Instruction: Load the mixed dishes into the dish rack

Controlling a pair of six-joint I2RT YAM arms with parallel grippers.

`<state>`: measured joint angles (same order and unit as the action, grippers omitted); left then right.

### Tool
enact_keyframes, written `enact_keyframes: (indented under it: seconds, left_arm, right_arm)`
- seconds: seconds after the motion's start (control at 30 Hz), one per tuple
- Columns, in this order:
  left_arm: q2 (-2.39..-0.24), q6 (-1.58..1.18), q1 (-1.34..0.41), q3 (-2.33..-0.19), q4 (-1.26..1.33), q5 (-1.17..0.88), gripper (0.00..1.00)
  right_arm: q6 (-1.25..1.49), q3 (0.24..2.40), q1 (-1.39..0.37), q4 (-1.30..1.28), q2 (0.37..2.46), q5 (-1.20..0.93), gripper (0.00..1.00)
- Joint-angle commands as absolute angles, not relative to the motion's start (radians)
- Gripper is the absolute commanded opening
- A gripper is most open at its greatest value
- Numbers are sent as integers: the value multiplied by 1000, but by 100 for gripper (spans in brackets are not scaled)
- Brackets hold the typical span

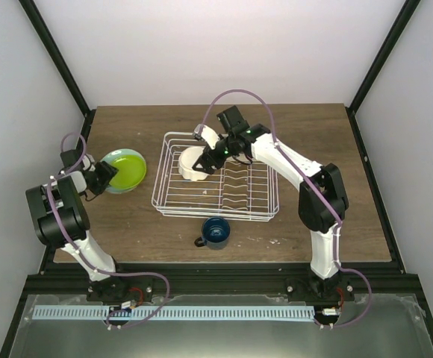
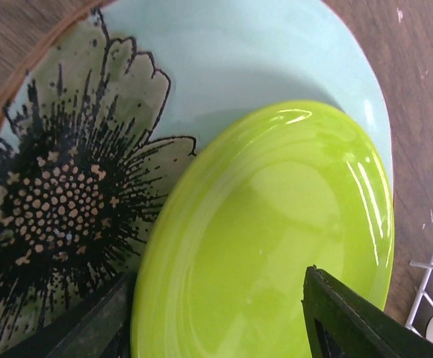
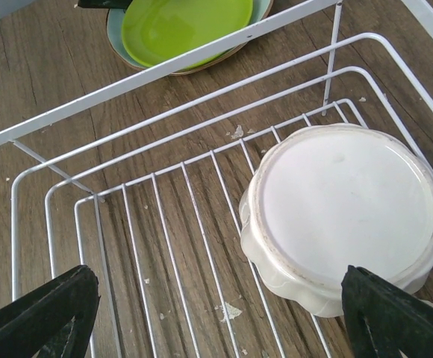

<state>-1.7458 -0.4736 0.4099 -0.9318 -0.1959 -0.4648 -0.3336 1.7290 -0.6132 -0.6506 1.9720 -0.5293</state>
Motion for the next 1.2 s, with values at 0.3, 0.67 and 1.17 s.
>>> enact_keyframes:
  seconds: [0.3,0.67,1.17]
  left_arm:
    - [-1836,-484,416,-877,-178,-474,34]
    - [-1815,-468,416,-885,-203,-478,20]
    - [-1663,-454,415,-950,-269,-493,0]
  right_arm:
    - [-350,1776,-618,-672,2006,-506,90]
    - [-349,1773,-619,-670,2005,-513,90]
    - [-332,1775,-619,-658,1991,-519,90]
